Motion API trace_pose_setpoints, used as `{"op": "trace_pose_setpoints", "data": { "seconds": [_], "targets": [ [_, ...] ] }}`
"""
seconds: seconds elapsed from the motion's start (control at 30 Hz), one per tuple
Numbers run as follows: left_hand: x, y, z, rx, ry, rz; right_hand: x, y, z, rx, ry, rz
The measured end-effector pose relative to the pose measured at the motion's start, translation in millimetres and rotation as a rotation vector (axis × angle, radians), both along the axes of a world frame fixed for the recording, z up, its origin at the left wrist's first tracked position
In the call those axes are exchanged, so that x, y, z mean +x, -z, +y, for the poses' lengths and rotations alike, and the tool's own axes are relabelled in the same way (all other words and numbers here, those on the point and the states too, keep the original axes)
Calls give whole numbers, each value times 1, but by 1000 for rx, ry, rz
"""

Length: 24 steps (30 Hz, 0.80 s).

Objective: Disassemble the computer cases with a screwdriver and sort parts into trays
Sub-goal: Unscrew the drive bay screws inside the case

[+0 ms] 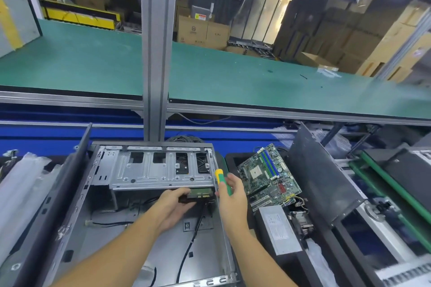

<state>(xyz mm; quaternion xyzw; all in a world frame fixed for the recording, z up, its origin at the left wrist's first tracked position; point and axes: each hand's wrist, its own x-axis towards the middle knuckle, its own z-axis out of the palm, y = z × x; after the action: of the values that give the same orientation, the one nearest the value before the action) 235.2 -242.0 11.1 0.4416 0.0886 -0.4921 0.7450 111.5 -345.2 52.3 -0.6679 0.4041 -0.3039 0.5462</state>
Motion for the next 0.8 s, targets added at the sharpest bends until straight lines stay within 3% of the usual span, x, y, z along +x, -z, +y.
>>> {"op": "trace_pose_setpoints", "data": {
  "seconds": [0.23, 0.4, 0.7, 0.8],
  "targets": [
    [-4, -5, 7, 116, 93, -77, 0, -1, 3, -30, -12, 24],
    [-19, -2, 28, 83, 267, -90, -2, 1, 2, -26, -34, -14],
    [3, -11, 99, 187, 623, -146, -3, -5, -6, 328, 70, -286],
    [8, -23, 124, 139, 676, -200, -7, -11, -12, 509, 106, -433]
  ]
}}
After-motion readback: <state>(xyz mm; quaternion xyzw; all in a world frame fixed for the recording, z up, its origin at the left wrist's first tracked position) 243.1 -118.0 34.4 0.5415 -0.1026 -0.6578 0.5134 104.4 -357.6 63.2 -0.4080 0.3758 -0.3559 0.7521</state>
